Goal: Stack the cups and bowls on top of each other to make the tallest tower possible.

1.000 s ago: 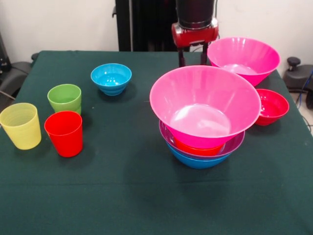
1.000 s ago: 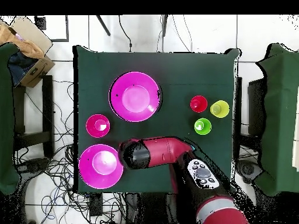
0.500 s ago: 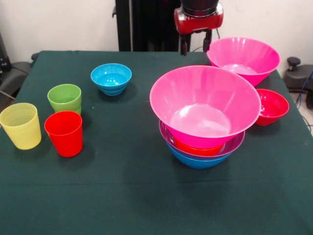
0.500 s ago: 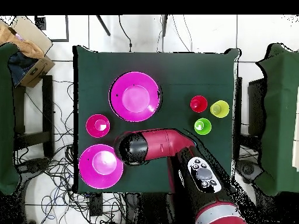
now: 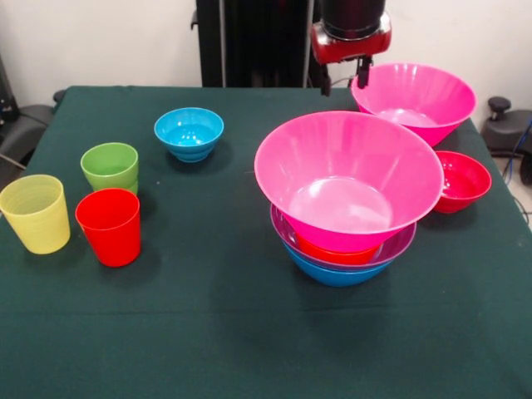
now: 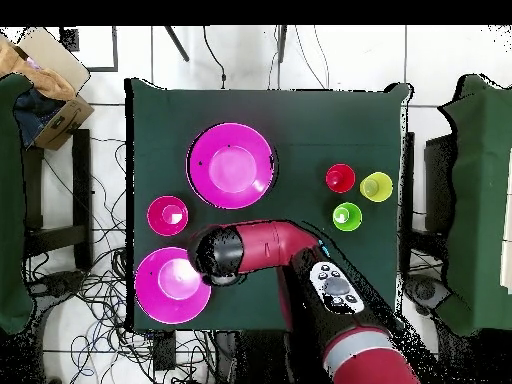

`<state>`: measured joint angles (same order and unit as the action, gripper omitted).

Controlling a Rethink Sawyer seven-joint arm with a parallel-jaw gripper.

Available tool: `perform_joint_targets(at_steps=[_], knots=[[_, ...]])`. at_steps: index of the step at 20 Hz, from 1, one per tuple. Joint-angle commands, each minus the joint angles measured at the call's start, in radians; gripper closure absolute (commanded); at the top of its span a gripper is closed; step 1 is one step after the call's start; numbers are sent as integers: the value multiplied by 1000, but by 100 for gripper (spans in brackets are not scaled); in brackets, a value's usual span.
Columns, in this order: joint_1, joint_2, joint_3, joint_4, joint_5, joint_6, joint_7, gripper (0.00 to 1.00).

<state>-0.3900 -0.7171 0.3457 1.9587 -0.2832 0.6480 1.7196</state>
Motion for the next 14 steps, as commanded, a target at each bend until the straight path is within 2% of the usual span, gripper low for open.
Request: perform_joint_targets(at_steps=[1,5,11,13,14], knots=[[53,69,65,69,24,-87,97,0],[78,76,50,66,16,-113,113,0],[91,180,-14,21,-64,-220,96,0],[108,211,-46,0,-98,-260,94,0],[137,215,-82,-18,-134,-304,107,0]])
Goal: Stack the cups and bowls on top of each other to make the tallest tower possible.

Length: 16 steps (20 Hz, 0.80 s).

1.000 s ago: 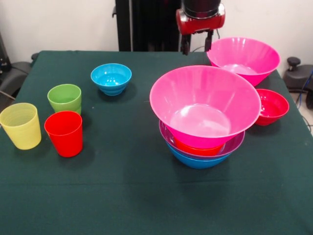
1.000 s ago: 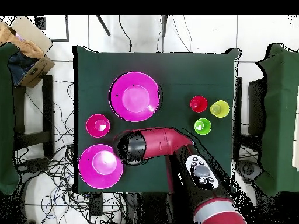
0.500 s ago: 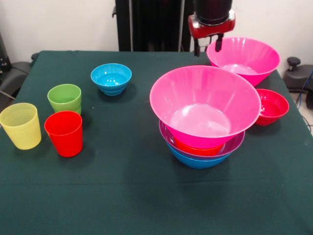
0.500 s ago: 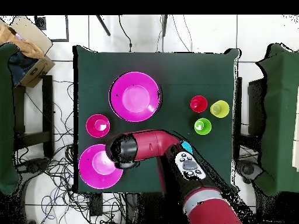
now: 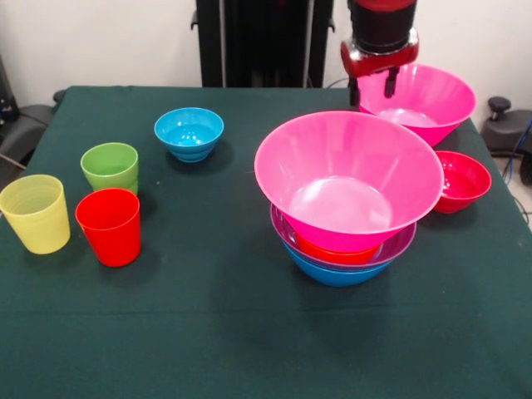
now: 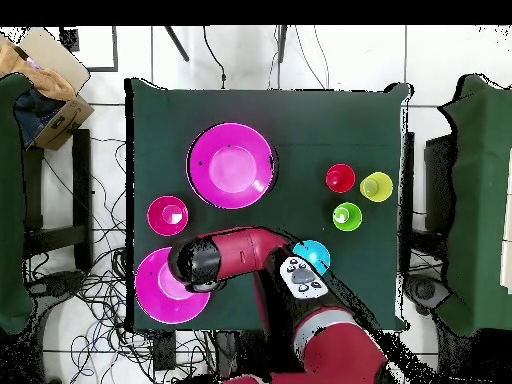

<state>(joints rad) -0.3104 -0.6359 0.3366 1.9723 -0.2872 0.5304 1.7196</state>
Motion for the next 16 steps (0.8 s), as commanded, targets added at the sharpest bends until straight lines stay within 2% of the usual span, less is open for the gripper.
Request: perform_joint_targets(at_steps=[1,3,5,8,12,16], knots=[[109,132,-133,-54,-180,-267,142,0],[209,148,-265,-87,-238,-450,214,0],[234,171,-314,-85,-245,-536,207,0],[219,205,-321,-79,-237,-589,174,0],[222,252,-334,-92,-215,-620,146,0],[192,312,-315,-104,-198,-634,124,0]])
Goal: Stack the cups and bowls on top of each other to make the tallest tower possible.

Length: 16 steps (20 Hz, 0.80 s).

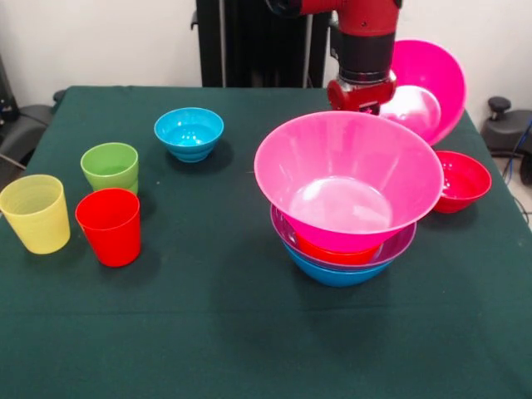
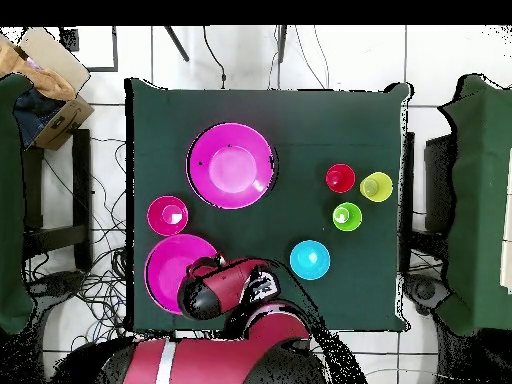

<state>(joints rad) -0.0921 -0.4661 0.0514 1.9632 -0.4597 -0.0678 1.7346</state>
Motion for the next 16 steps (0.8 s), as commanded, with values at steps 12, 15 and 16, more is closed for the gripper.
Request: perform_joint_targets(at_steps=[12,15,16], knots=[[-77,104,30,-85,23,109,85,100],[-126,76,82,-55,6,148,54,100],[-150,47,111,-30,5,174,42,100]])
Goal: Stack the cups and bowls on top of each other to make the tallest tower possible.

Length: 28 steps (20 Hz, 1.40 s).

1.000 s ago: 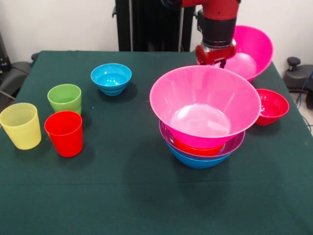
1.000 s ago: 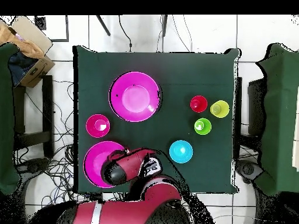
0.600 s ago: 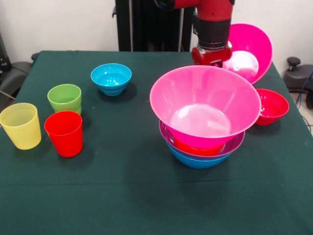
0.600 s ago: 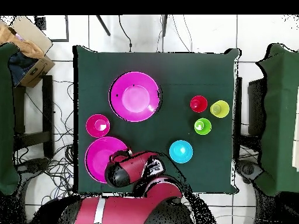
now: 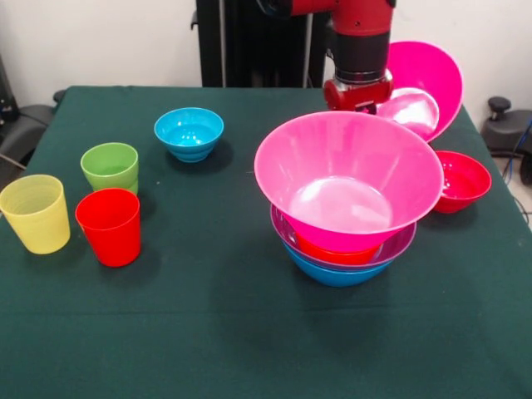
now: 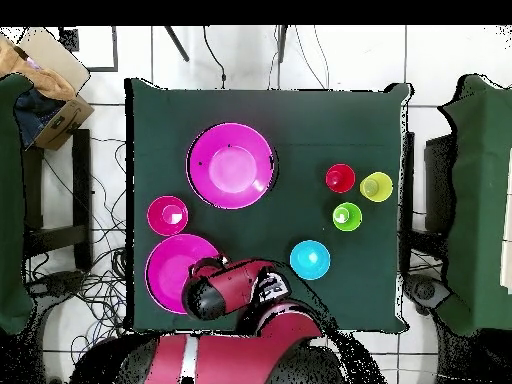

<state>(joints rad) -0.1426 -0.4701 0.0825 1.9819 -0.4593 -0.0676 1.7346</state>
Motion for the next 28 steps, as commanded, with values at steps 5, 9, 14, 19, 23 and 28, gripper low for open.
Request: perform_joint_targets(at_steps=[5,9,14,19,23,28], knots=[[-187,-273,259,139,145,450,16,100],[-235,-422,349,192,270,683,-29,100],[-320,-617,427,255,395,866,-113,100],[-342,-723,445,246,449,1026,-165,100],[-336,-731,448,190,442,1103,-151,100],[-358,-723,454,92,435,1172,-134,100]])
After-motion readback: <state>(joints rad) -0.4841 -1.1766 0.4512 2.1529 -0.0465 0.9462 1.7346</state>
